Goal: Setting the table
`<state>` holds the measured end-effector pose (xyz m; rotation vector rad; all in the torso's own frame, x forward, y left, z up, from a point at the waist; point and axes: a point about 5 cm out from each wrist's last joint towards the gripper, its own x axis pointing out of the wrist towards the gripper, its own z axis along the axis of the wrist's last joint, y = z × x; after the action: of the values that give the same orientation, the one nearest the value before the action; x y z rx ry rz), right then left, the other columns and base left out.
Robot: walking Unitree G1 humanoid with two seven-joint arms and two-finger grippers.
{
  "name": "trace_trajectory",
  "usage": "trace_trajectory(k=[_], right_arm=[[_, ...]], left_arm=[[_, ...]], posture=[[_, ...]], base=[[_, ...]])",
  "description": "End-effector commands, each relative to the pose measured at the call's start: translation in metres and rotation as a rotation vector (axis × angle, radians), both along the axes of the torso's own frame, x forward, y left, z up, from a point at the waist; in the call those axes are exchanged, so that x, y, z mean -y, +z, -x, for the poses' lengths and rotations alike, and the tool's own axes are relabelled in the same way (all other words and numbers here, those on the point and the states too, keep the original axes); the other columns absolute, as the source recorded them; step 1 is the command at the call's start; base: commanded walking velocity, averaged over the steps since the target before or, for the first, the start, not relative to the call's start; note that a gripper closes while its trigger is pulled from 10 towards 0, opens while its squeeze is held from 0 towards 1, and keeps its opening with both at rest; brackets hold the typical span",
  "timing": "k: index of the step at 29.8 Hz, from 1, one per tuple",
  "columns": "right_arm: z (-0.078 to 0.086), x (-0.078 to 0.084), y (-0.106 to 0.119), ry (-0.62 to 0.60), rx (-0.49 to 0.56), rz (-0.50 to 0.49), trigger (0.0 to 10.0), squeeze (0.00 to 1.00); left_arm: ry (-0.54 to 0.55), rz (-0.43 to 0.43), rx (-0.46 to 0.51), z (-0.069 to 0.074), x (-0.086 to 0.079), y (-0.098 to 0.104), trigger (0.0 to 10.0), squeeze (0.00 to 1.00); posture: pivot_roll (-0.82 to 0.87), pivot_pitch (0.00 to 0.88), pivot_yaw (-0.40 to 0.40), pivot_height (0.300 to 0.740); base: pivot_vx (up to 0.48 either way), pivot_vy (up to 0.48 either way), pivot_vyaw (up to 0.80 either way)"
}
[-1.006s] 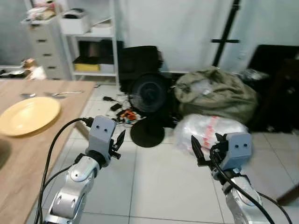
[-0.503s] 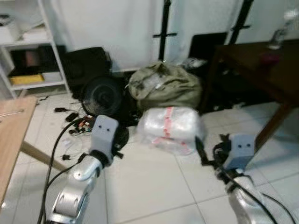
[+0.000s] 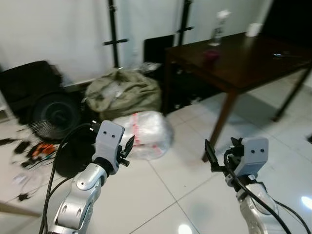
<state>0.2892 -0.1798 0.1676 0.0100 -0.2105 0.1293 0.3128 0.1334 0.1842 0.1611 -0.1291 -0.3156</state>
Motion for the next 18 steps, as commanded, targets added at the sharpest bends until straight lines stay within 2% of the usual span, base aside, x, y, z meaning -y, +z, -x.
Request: trace_trajectory(k=[1,11,18], right_arm=[[0.0012,0.0023,-0.004,-0.006,-0.021,0.003,10.0,0.0],[0.0012,0.0024,-0.0039,-0.008,-0.022,0.002,10.0,0.0],[0.0012,0.0022,-0.0036,-0.009,-0.021,0.001,10.0,0.0]], left_arm=[[-0.001,-0.012,-0.02,0.0014,0.0001,-0.0045,10.0,0.0],[-0.012,-0.008,-0.023,0.0017,0.0027,-0.0046,10.0,0.0],[-0.034,0.034,-0.008,0.0028,0.0049,0.0,10.0,0.0]], posture=[[0.02,0.095,0.091,0.74],[0.02,0.095,0.092,0.74],[0.02,0.094,0.092,0.74]], base=[[0.0,0.0,-0.8],[0.0,0.0,-0.8],[0.0,0.0,-0.8]])
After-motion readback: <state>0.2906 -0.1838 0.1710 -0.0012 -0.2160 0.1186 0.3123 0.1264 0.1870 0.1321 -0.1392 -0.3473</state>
